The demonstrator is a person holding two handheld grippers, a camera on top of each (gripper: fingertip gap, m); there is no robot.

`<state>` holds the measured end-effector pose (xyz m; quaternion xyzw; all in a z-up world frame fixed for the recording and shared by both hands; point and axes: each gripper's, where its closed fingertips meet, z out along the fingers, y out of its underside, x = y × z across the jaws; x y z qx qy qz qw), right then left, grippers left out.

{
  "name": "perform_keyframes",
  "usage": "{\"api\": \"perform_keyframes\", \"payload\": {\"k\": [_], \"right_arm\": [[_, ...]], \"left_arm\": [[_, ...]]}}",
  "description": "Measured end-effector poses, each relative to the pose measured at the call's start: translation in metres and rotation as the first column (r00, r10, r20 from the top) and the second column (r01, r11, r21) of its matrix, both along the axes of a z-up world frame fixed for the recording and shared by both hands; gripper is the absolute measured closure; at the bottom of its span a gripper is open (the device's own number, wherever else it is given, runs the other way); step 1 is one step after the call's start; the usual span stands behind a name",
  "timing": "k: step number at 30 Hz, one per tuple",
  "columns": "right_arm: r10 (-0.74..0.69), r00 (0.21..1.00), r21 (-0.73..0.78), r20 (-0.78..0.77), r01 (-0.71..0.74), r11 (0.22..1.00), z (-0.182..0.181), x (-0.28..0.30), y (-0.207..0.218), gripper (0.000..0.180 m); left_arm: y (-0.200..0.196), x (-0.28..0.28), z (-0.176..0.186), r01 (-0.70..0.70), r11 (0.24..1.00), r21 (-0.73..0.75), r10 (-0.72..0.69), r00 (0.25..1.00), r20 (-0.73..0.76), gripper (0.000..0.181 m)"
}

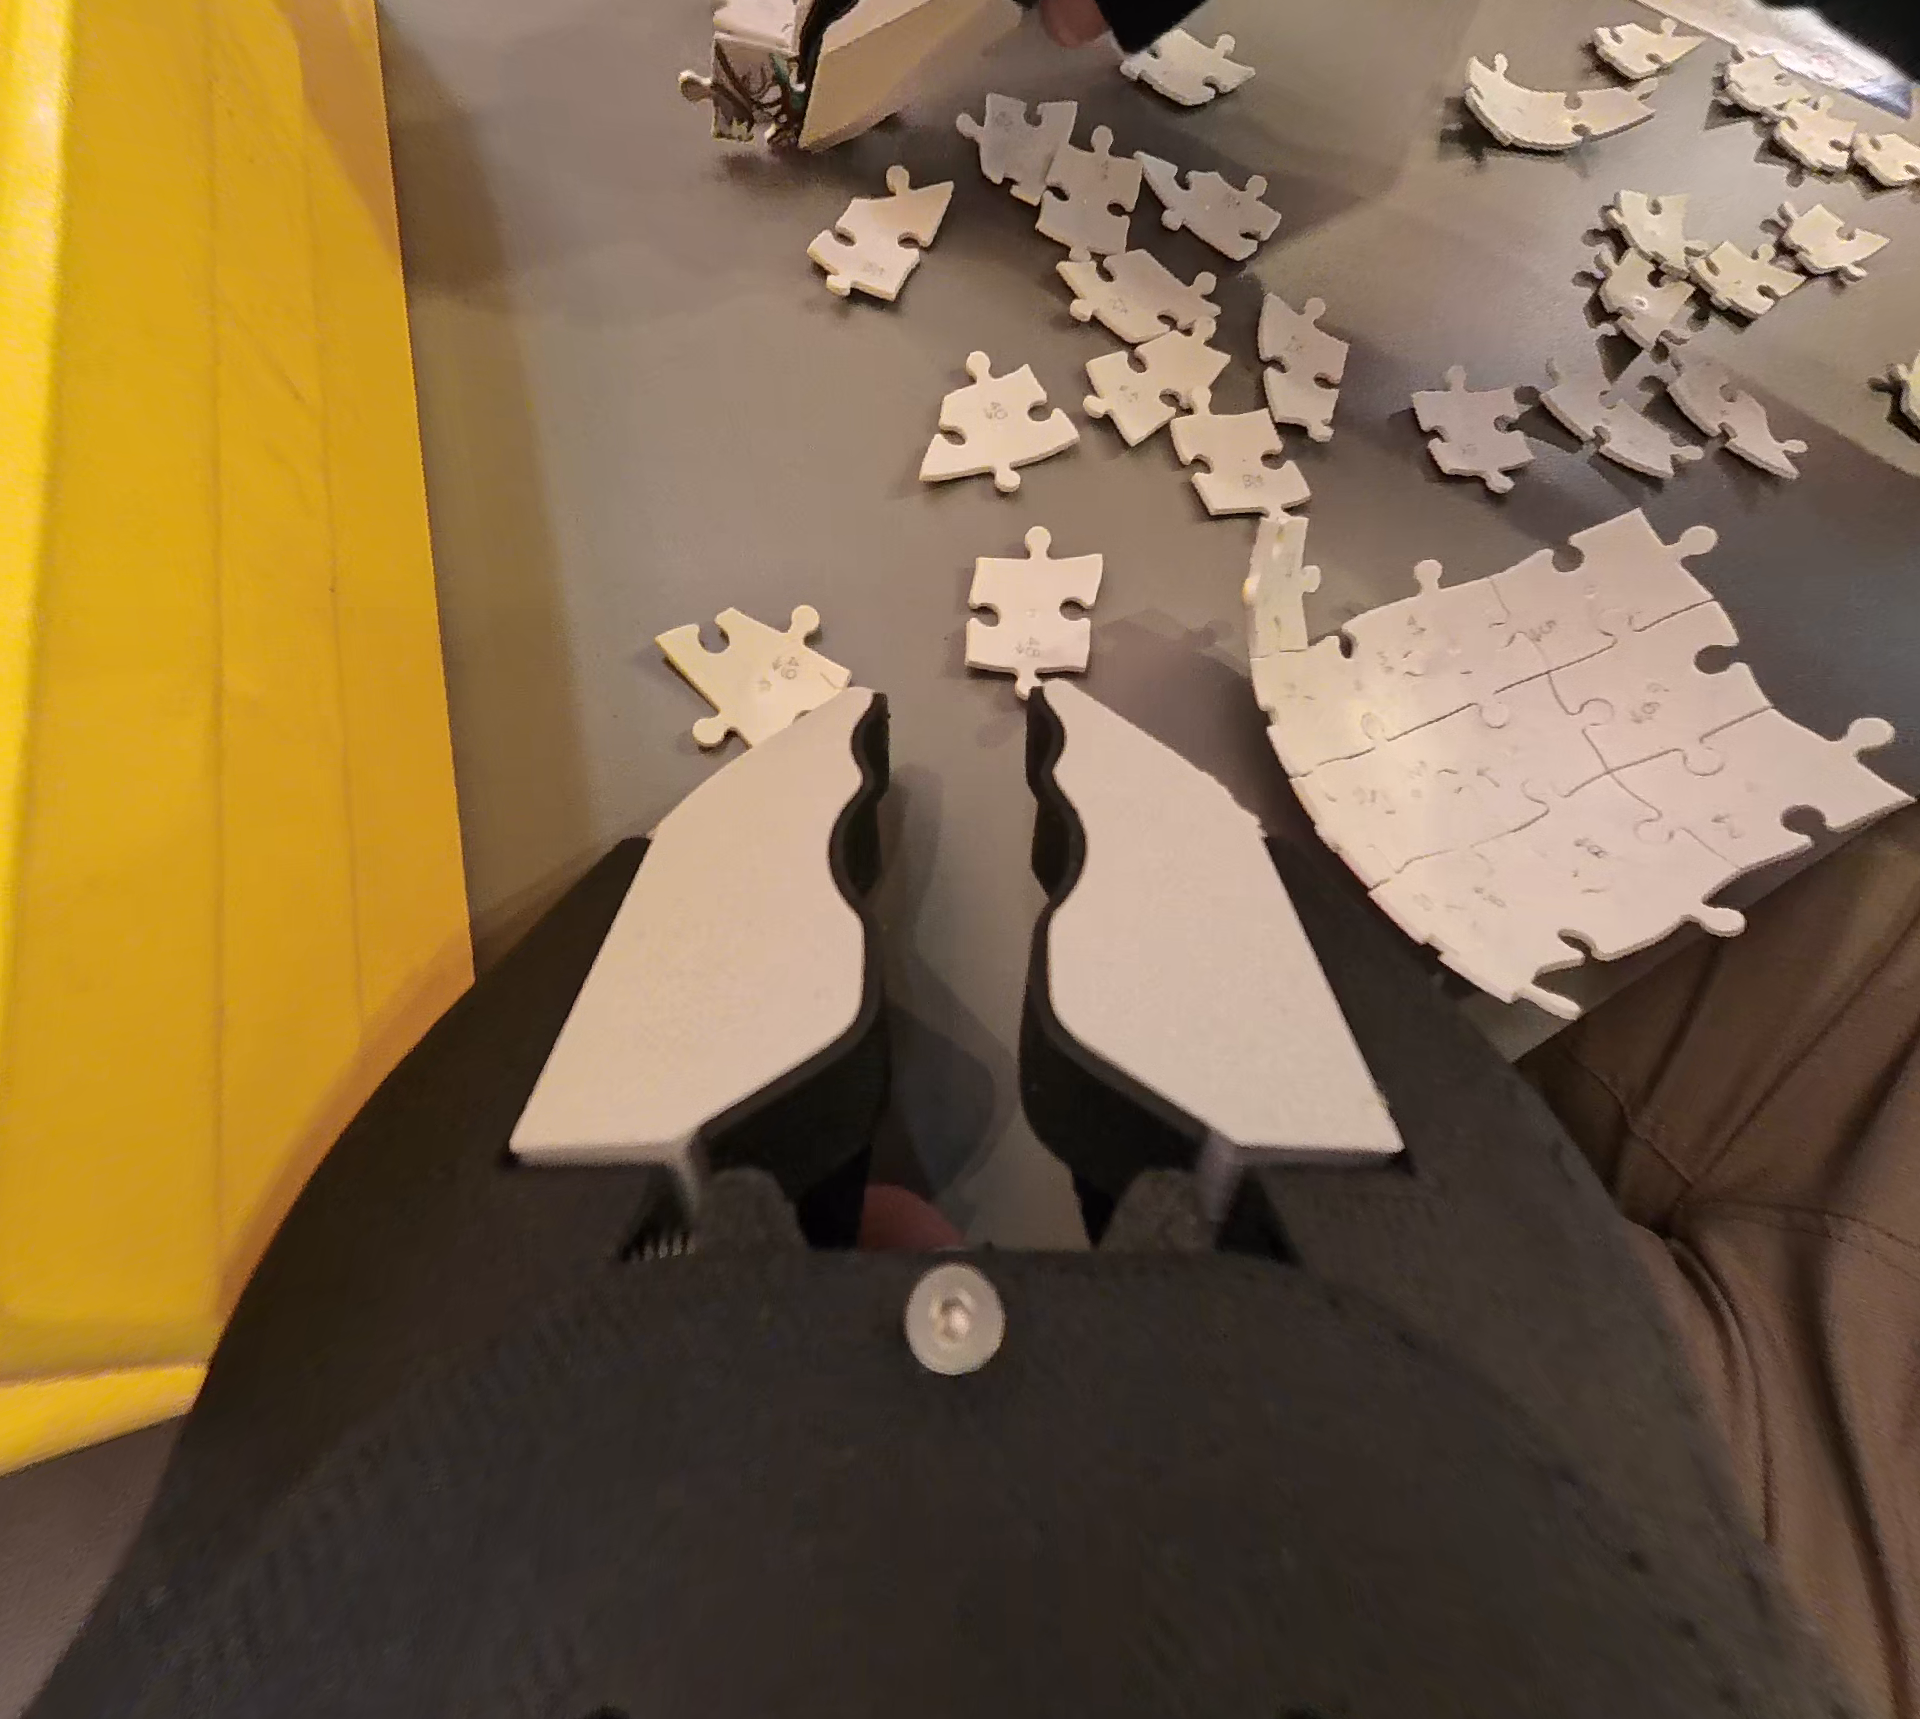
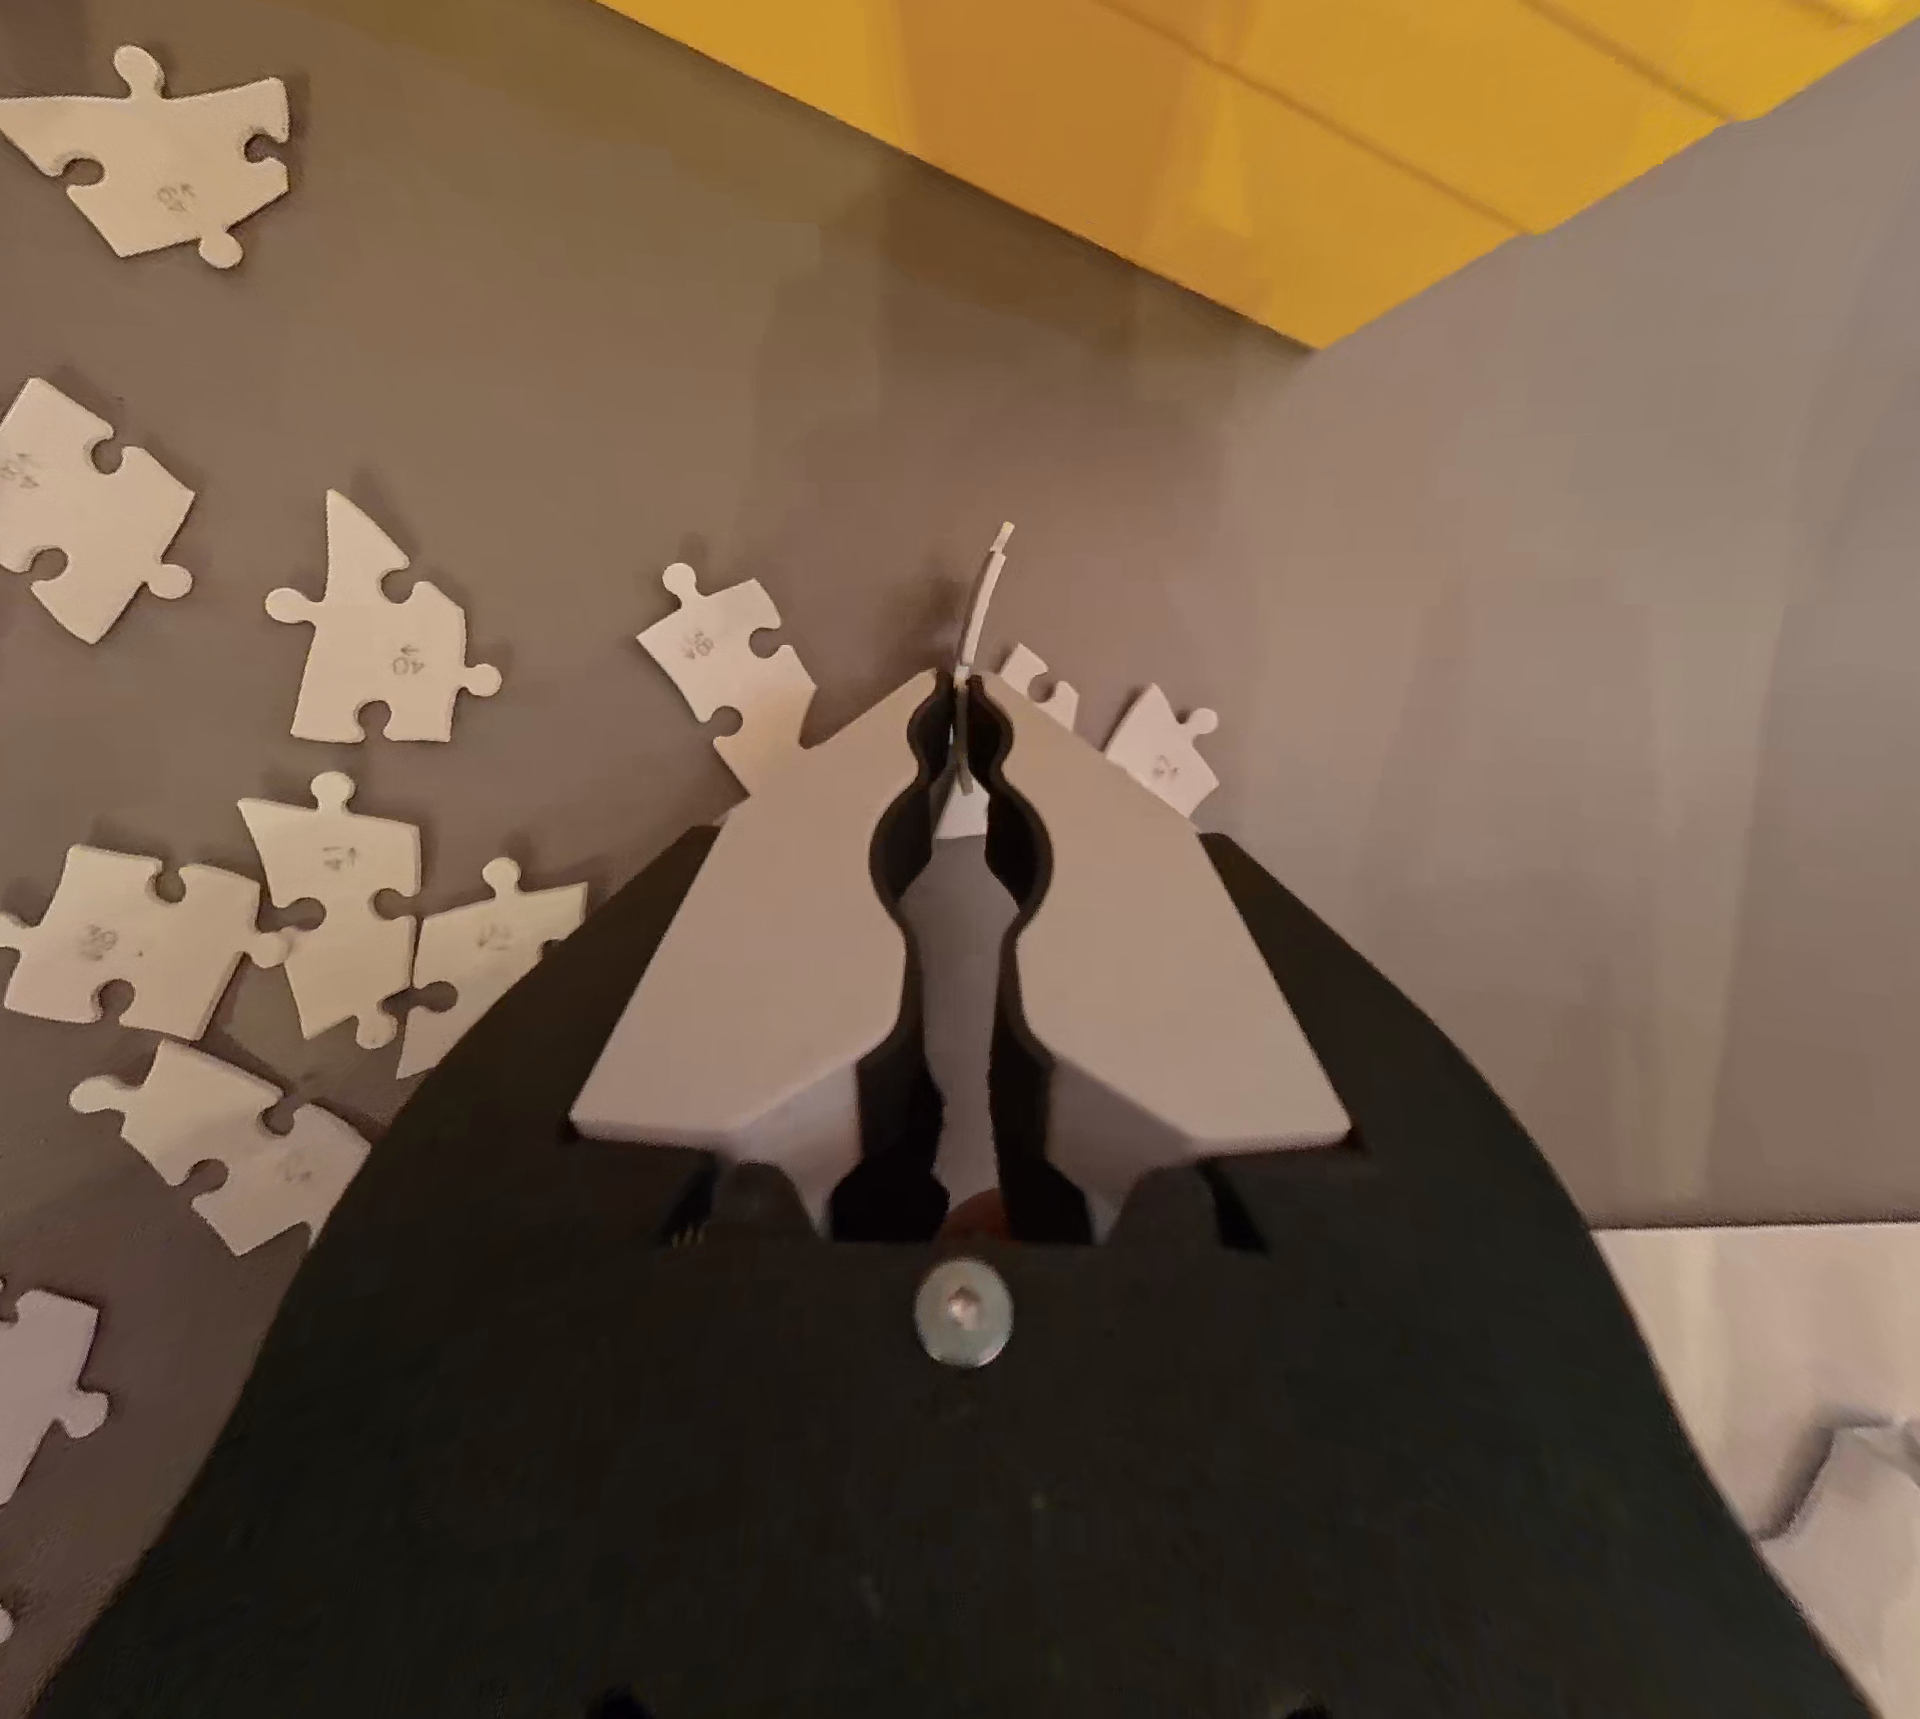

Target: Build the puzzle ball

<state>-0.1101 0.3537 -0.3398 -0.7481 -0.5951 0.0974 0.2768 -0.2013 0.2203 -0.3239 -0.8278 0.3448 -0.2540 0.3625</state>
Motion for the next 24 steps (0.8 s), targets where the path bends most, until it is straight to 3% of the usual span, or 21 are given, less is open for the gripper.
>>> {"api": "perform_keyframes", "payload": {"k": [5,7,10,17,24], "right_arm": [[-0.003,1.0,0.072,0.004,0.003,0.997,0.015,0.0,0.007,0.179],[0.027,0.997,0.078,0.066,-0.032,0.996,0.008,-0.002,0.002,0.166],[0.073,0.993,0.052,0.089,-0.078,0.996,0.004,-0.008,-0.011,0.163],[-0.034,0.999,0.011,0.001,0.034,0.999,0.034,0.017,-0.008,0.163],[-0.083,0.994,-0.011,0.066,0.084,0.996,0.013,0.036,-0.008,0.163]], "left_arm": [[0.0,0.0,0.0,0.002,1.0,0.0,-0.002,1.0,0.0,0.155],[0.0,0.0,0.0,0.003,1.0,-0.001,-0.003,1.0,0.0,0.155],[0.0,0.0,0.0,0.003,1.0,-0.002,-0.003,1.0,0.0,0.155],[-0.001,0.0,0.0,0.006,1.0,-0.003,-0.006,1.0,-0.001,0.155],[-0.001,0.001,-0.001,0.007,1.0,-0.001,-0.007,1.0,-0.008,0.155]]}}
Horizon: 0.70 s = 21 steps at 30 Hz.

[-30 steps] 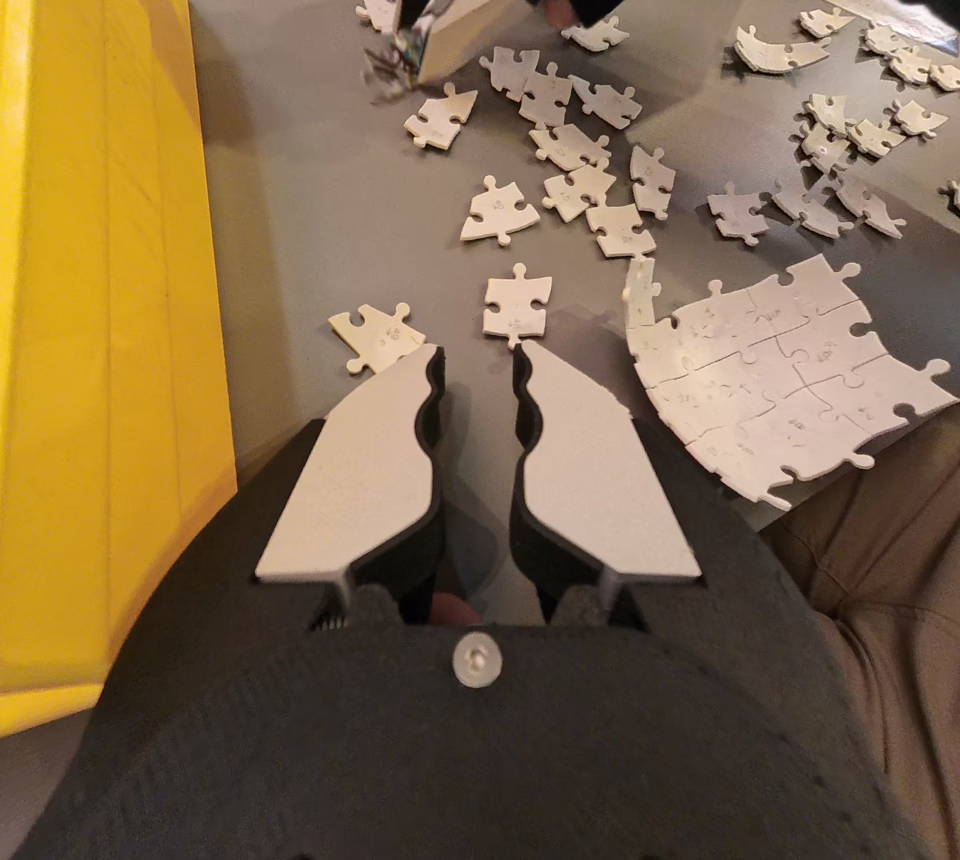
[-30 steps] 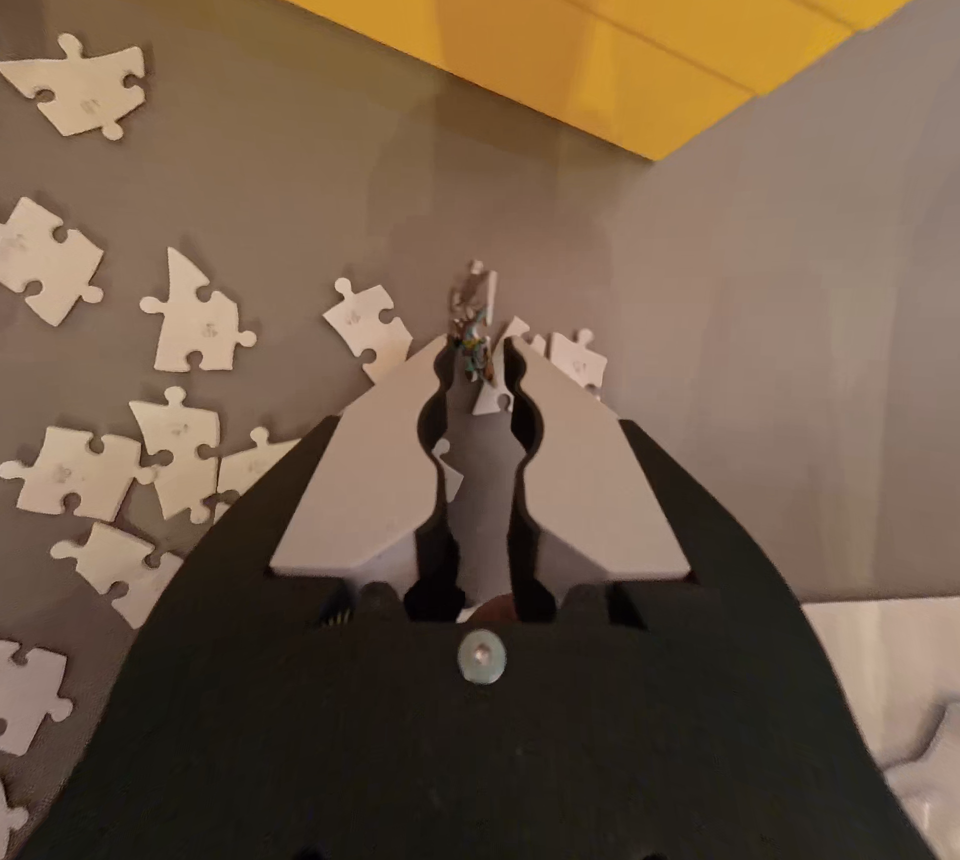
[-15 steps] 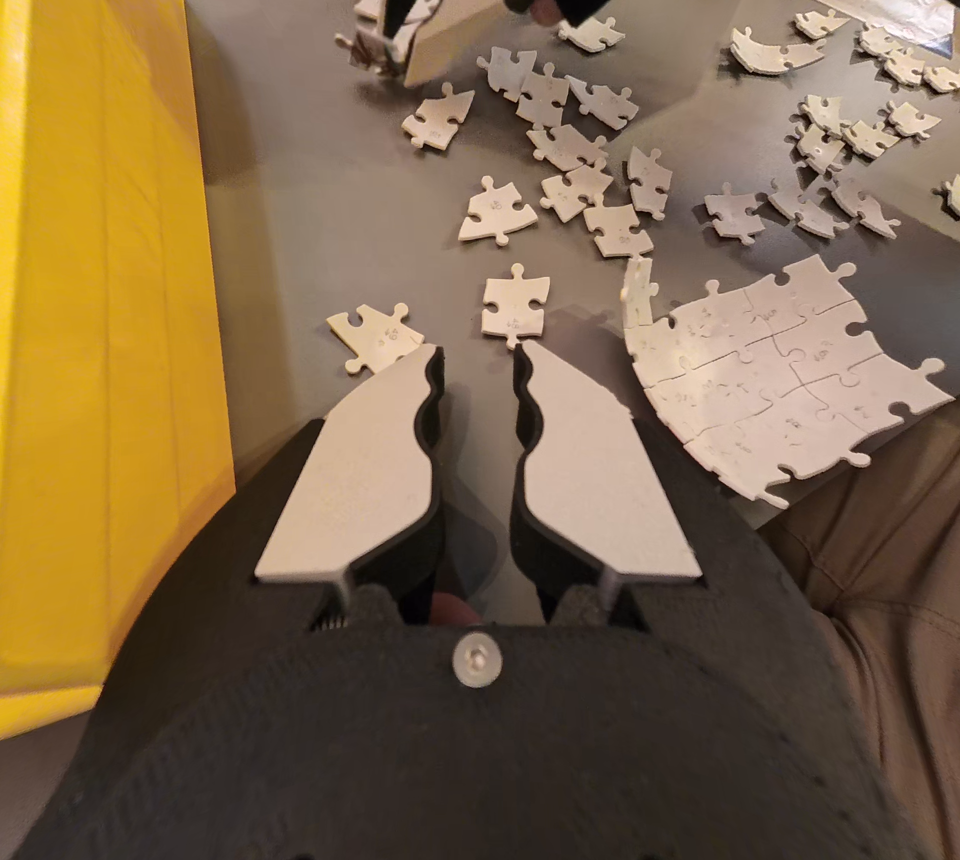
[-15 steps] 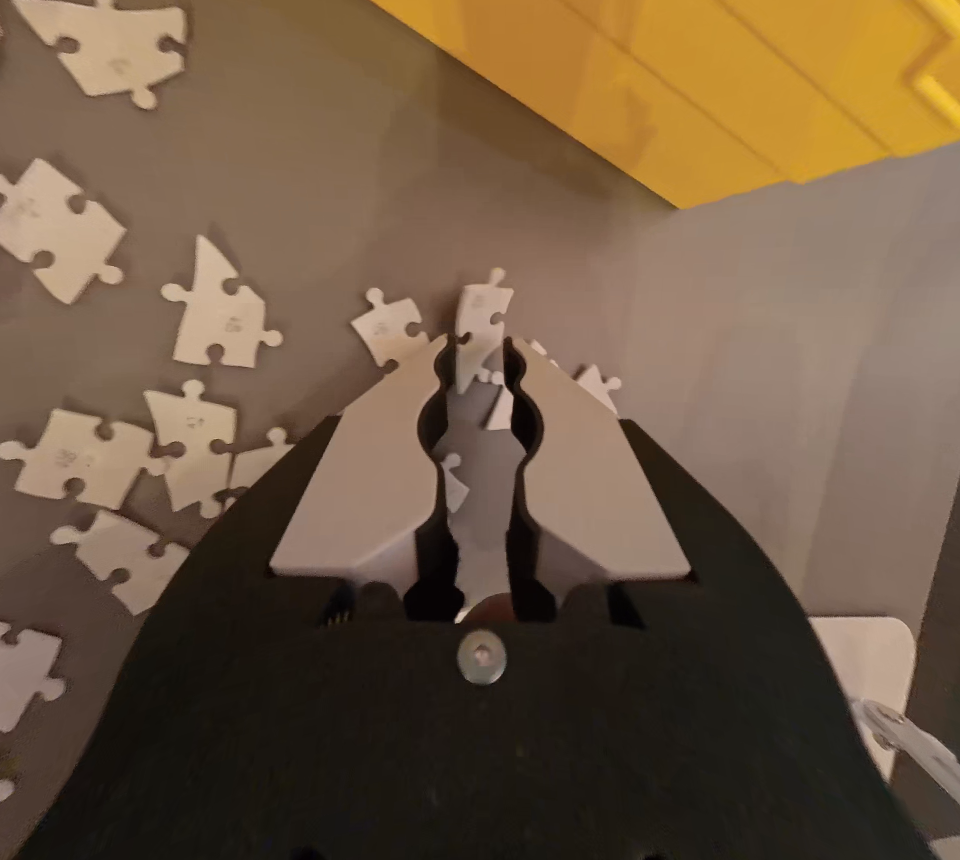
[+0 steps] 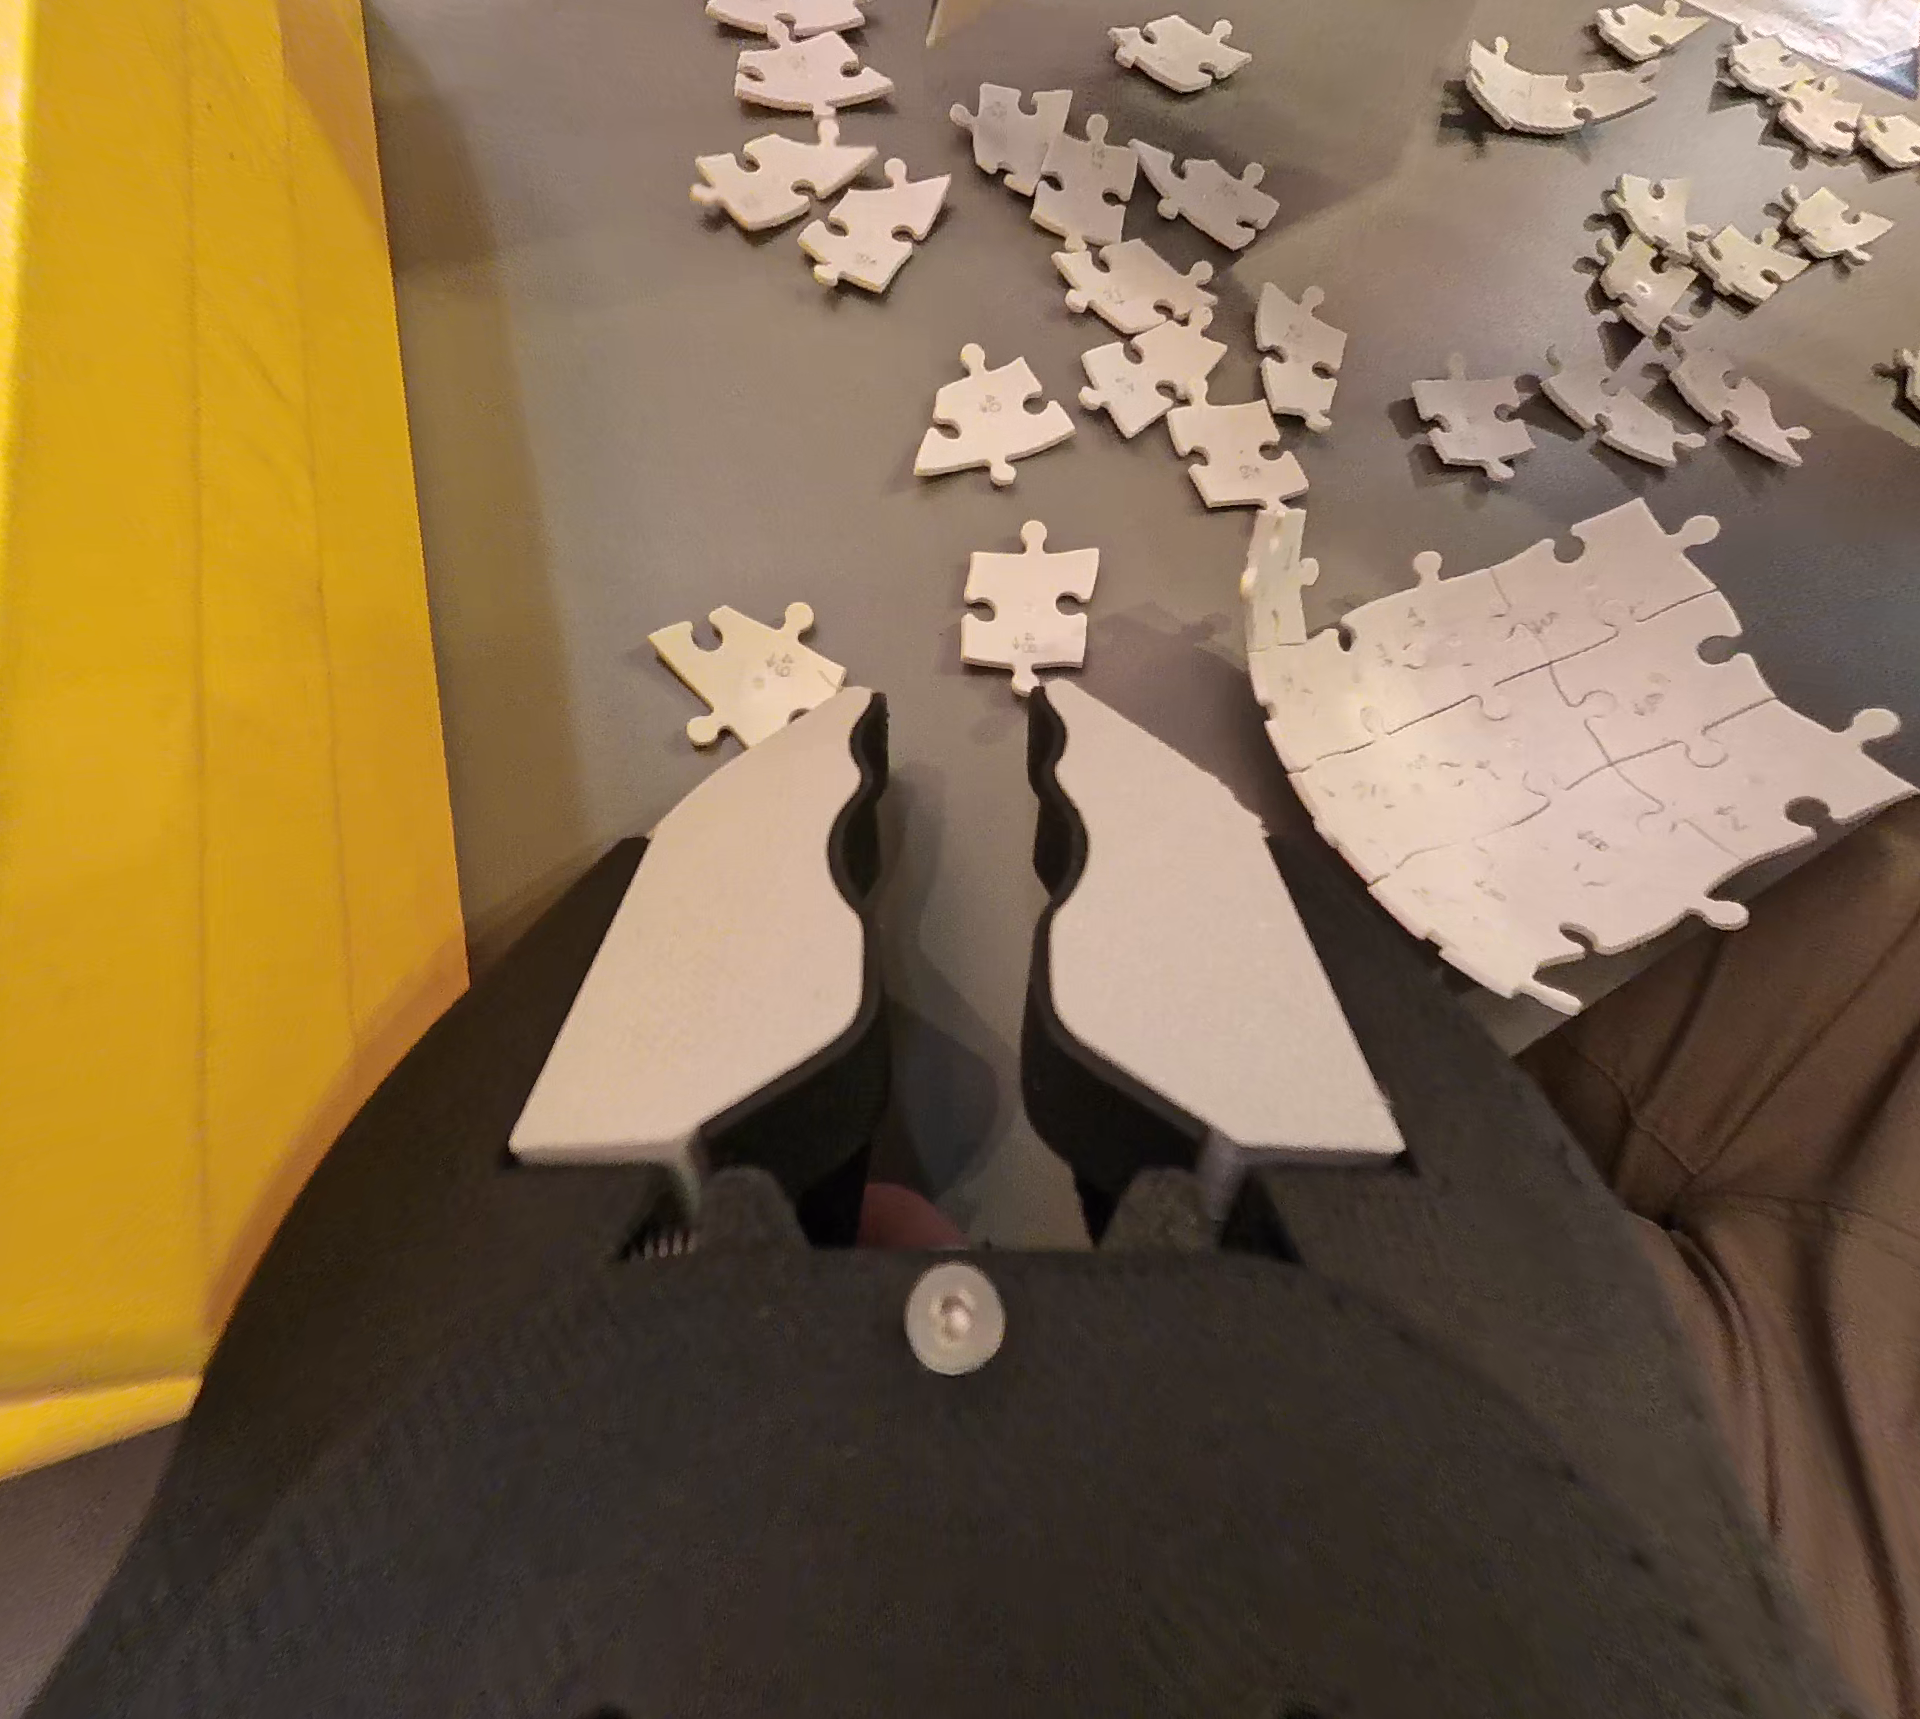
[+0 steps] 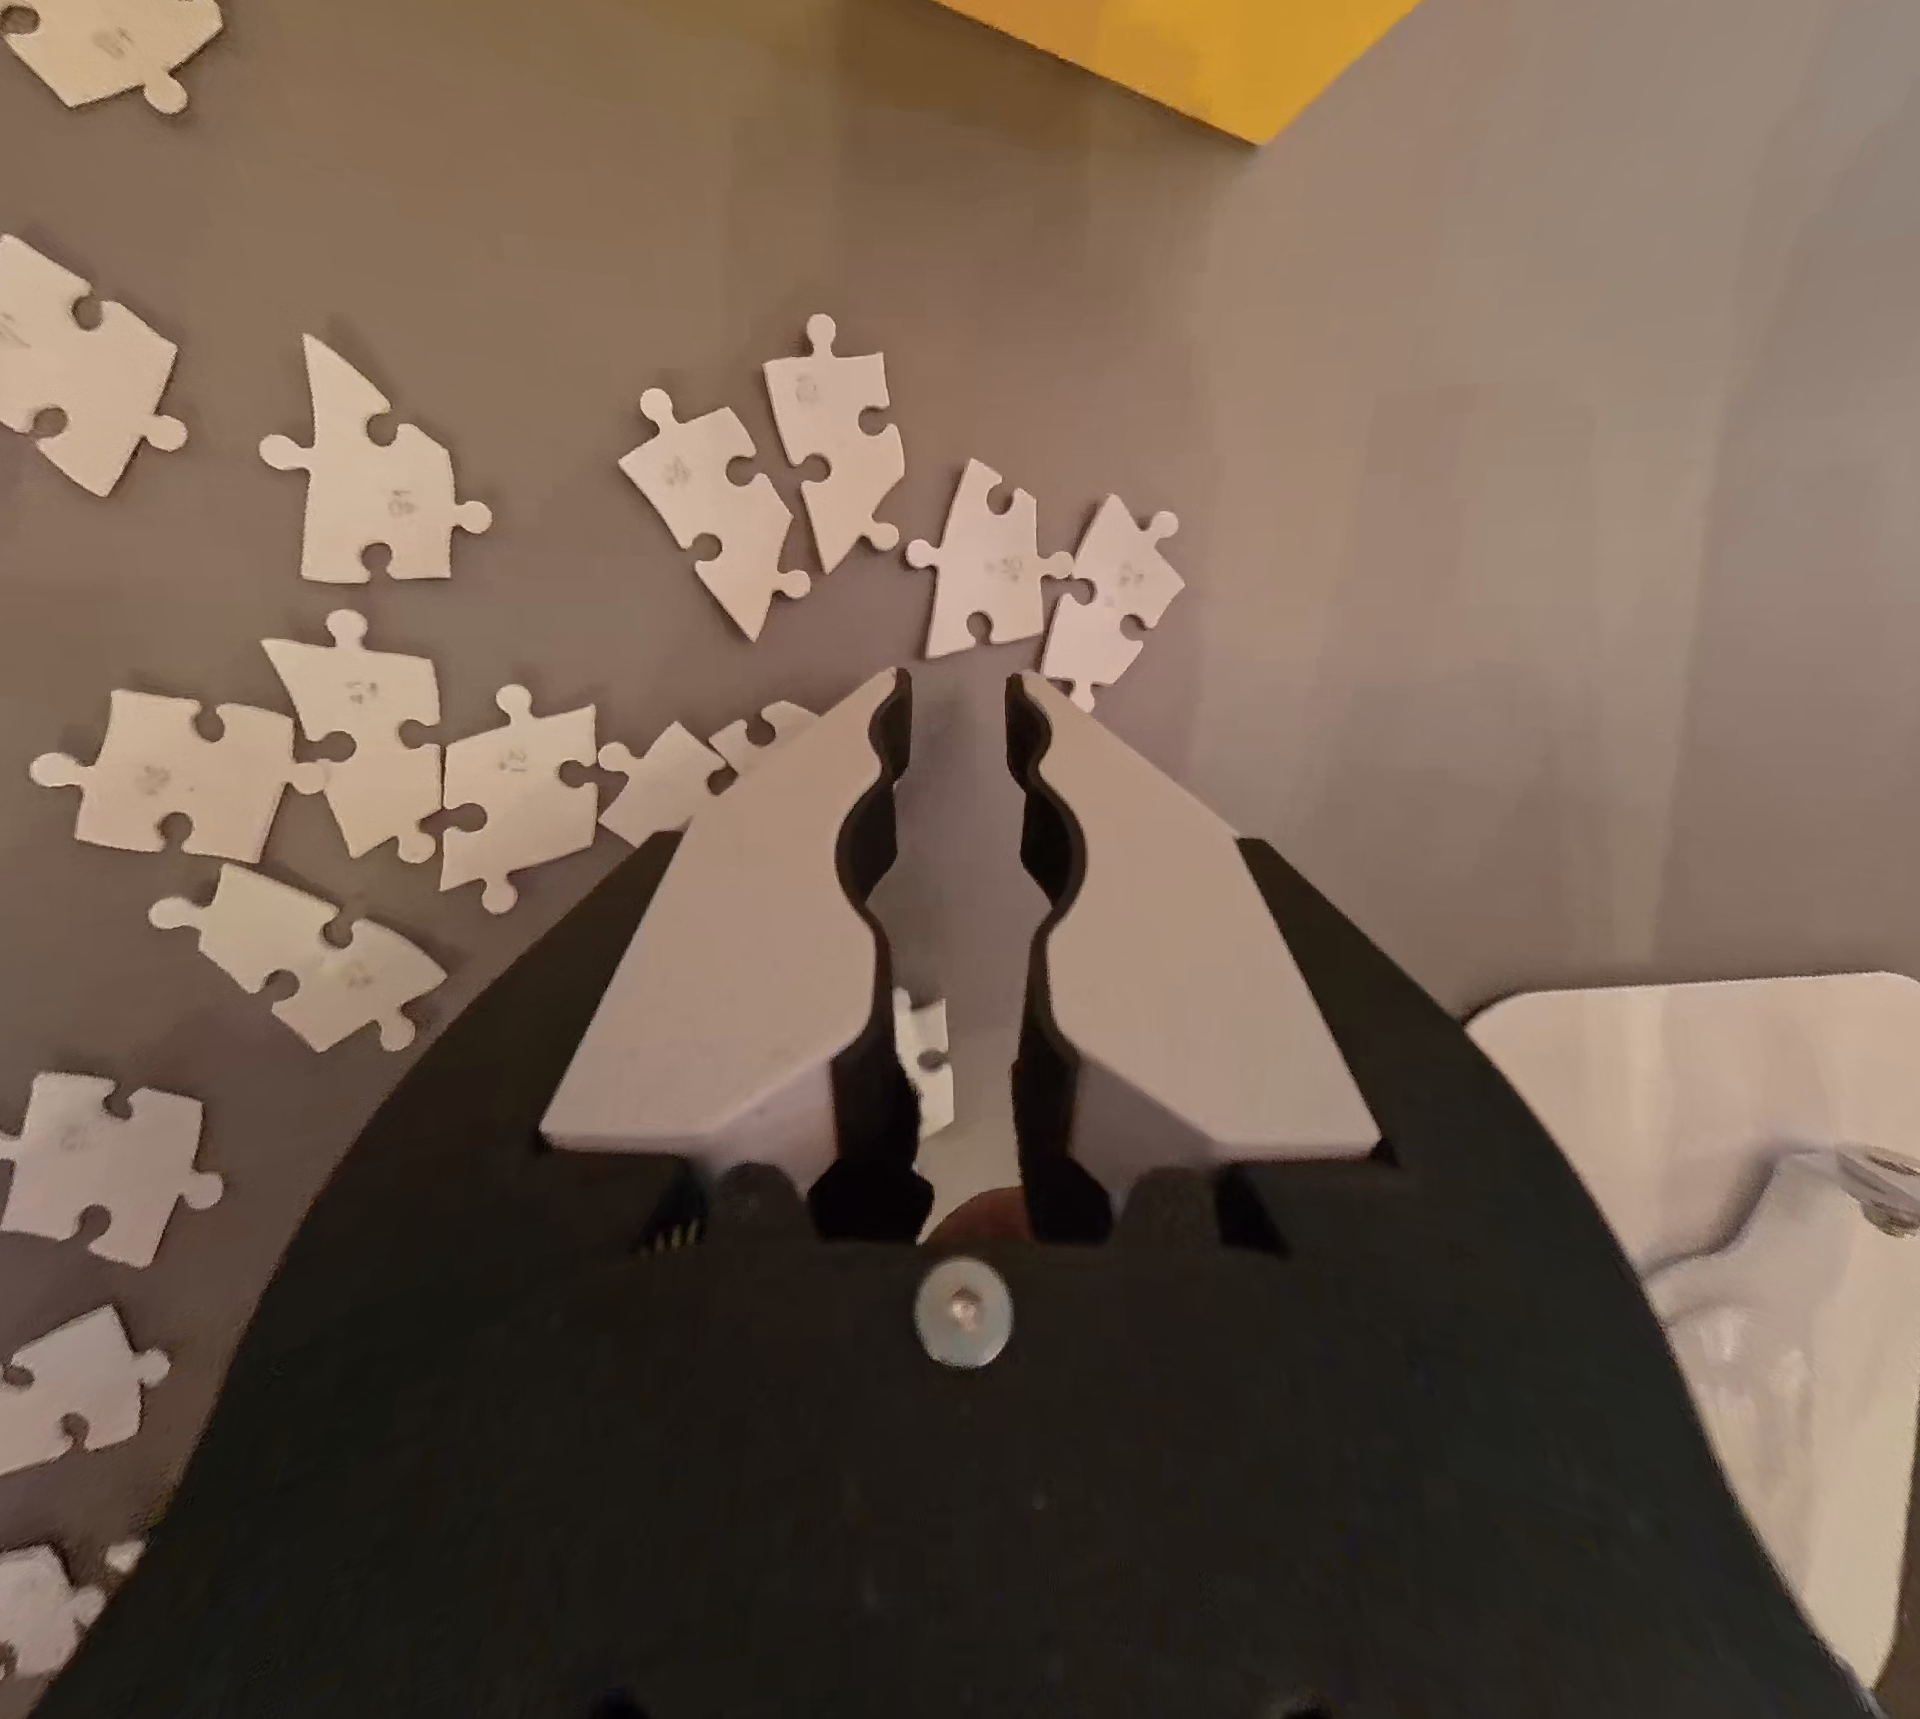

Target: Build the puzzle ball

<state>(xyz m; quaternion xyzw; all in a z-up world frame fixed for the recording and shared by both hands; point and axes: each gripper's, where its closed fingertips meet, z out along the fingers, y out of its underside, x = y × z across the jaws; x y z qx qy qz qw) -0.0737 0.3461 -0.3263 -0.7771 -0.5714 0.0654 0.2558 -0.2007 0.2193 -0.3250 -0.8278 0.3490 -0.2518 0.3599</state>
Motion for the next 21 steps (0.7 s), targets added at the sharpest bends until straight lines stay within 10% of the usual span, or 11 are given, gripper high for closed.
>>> {"api": "perform_keyframes", "payload": {"k": [21], "right_arm": [[0.003,0.999,-0.032,-0.052,-0.005,0.999,-0.013,-0.023,0.018,0.18]], "left_arm": [[0.0,0.0,0.0,0.0,1.0,-0.004,0.0,1.0,0.006,0.155]]}}
